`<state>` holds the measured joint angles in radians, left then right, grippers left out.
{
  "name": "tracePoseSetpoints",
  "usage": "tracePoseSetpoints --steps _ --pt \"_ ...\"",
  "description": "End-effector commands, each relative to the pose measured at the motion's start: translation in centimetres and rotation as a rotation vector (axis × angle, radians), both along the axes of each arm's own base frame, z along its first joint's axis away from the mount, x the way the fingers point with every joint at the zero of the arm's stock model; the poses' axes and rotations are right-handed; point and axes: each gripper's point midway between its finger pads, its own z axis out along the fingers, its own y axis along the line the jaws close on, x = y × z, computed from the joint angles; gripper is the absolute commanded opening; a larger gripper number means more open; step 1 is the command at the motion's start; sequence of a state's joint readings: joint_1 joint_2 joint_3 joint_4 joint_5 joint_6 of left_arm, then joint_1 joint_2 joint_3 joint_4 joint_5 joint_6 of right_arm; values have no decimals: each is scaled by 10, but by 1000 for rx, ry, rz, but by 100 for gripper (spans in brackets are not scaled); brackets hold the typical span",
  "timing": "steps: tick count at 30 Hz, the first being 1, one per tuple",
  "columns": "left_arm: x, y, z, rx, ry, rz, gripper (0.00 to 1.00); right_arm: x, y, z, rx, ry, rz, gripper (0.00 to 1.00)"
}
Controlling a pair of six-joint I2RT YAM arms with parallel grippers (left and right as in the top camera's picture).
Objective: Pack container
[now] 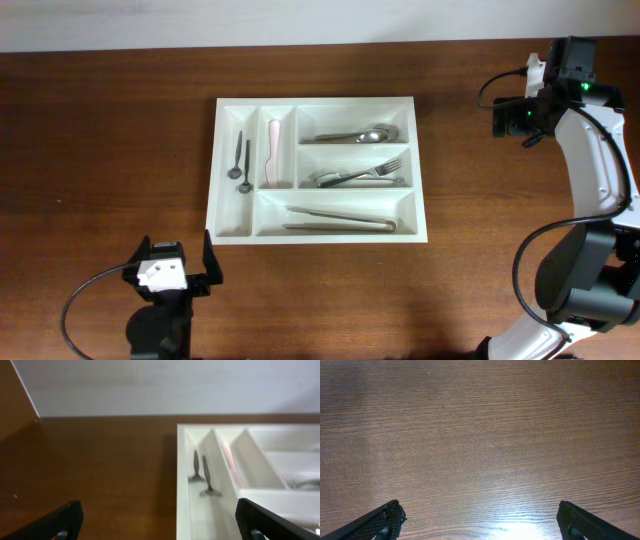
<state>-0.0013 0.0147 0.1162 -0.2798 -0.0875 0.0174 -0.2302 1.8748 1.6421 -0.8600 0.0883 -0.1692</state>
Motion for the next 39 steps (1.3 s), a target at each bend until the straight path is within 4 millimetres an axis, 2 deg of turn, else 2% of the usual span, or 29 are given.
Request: tracePoseSetpoints --steps 1,37,39 --pt "1 -1 -12 0 19 -8 99 3 0 5 -5 -13 7 99" --pt "1 -3 -12 31 22 -26 99 2 -1 5 -5 -12 6 99" --pt "1 -3 -12 31 21 -26 99 2 0 10 -8 -24 8 99"
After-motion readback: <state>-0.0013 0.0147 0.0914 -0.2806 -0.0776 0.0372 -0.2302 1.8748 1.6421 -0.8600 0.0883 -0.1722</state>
